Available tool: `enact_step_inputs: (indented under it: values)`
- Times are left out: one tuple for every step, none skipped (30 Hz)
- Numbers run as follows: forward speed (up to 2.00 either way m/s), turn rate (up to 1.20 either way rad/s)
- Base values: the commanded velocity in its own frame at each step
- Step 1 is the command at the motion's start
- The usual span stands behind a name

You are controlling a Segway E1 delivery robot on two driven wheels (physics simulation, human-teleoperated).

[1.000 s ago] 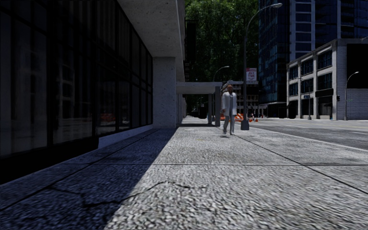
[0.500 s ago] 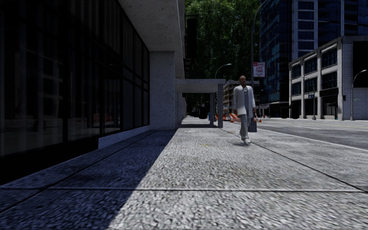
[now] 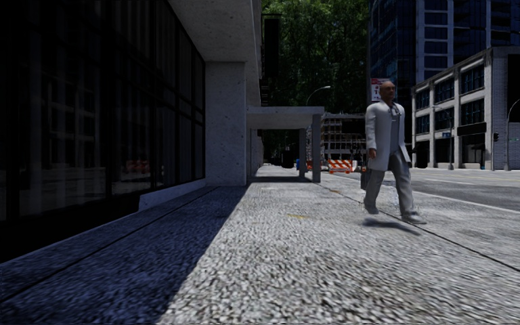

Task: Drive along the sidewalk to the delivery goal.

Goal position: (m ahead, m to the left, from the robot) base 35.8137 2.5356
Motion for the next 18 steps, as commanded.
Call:
enact_step_inputs:
  values:
    - [2.0,-0.18]
    - [2.0,-0.23]
    - [2.0,-0.23]
    - [2.0,-0.25]
    - [2.0,-0.25]
    - [2.0,-0.26]
    - [2.0,-0.26]
    - [2.0,-0.26]
    - [2.0,-0.26]
    - [2.0,-0.26]
    - [2.0,-0.26]
    - [2.0,-0.26]
    - [2.0,-0.26]
    - [2.0,-0.24]
    - [2.0,0.0]
    - [2.0,0.0]
    - [2.0,0.0]
    - [2.0,0.0]
